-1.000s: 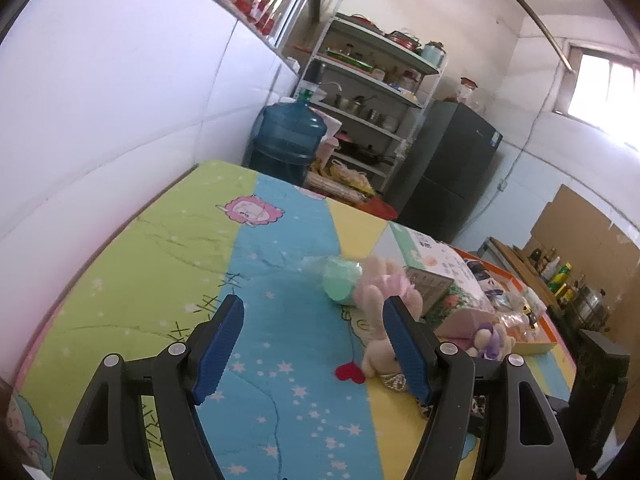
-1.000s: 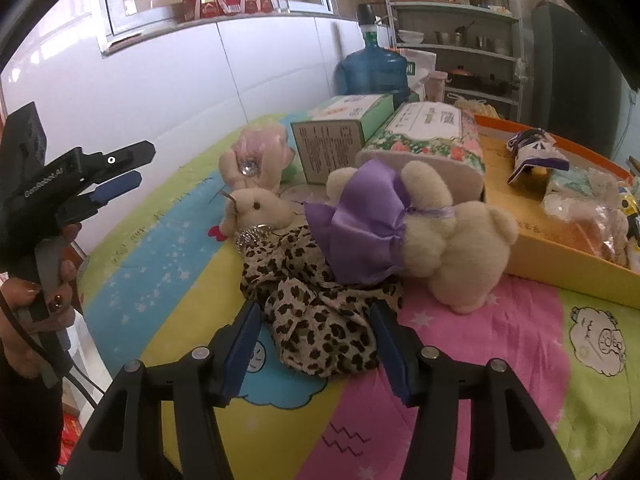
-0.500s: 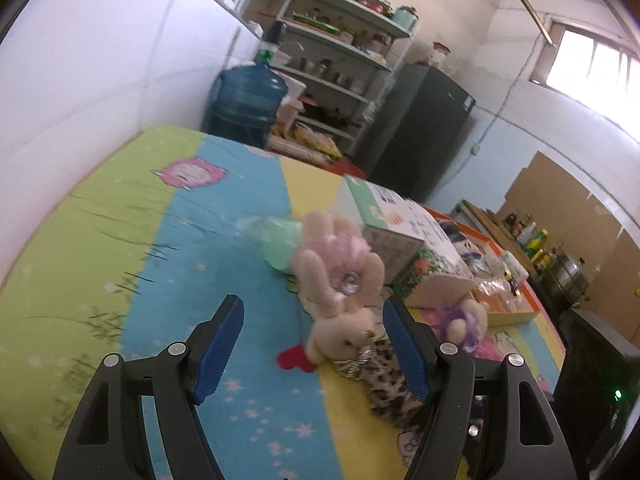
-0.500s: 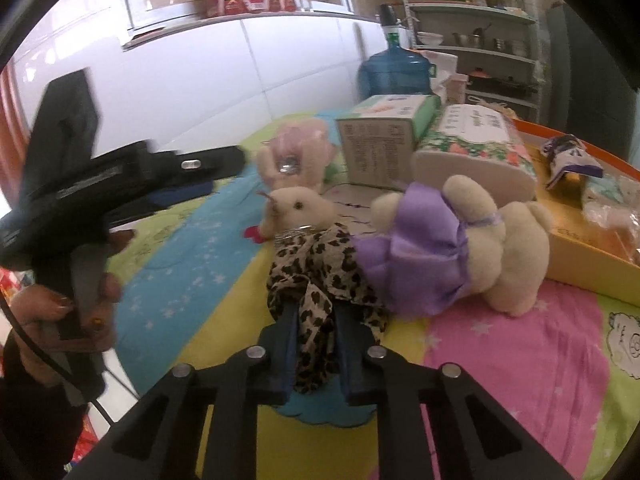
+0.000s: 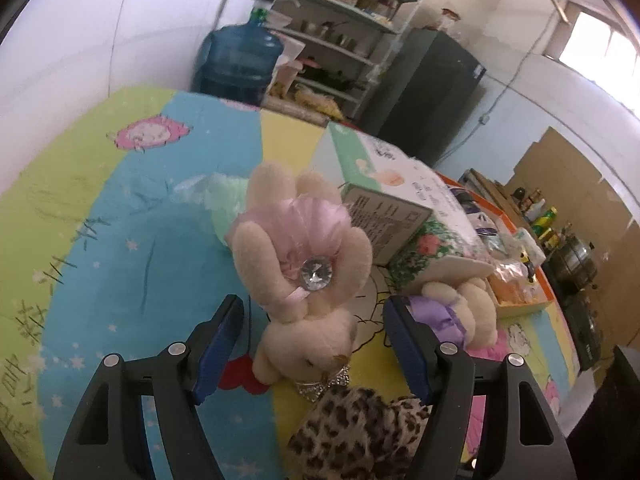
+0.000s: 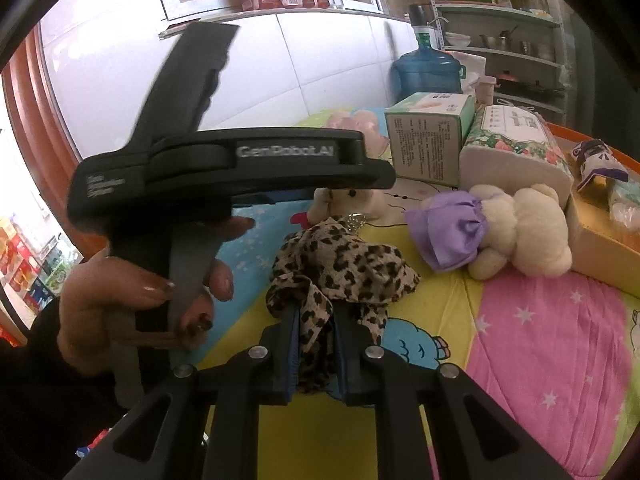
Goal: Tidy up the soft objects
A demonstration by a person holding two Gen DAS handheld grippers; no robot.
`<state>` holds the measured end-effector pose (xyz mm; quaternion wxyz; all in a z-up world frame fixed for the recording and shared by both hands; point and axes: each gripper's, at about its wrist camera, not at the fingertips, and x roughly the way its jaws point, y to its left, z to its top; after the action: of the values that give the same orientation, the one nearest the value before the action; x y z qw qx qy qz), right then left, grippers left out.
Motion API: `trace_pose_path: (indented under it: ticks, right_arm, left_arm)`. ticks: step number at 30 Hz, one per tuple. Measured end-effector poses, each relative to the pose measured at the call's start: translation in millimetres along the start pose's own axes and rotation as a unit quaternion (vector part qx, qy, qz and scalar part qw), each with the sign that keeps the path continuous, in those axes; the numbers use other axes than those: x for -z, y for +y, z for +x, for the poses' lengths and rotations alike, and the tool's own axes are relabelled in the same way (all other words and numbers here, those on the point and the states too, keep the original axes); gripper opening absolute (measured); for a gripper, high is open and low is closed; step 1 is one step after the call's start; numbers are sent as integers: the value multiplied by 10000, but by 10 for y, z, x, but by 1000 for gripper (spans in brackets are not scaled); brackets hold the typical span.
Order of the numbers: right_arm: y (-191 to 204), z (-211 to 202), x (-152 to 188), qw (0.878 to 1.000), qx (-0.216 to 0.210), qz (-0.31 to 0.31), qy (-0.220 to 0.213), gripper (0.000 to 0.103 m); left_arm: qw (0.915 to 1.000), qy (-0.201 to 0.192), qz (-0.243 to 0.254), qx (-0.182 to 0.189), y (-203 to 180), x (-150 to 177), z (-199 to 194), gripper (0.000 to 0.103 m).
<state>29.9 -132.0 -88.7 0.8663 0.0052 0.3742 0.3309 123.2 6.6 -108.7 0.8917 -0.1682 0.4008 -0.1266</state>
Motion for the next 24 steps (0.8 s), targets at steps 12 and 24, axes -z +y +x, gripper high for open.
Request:
trace_pose_path:
  ticks: [12, 24]
  right_arm:
    - [-67, -15, -4, 9999, -115, 37, -62, 16]
    - [25, -176, 20, 9996, -176, -78, -230, 16]
  left_arm:
    - [9999, -146, 20, 86, 31, 55, -34, 40]
    - [9982, -584, 162, 40, -13, 56, -395, 40]
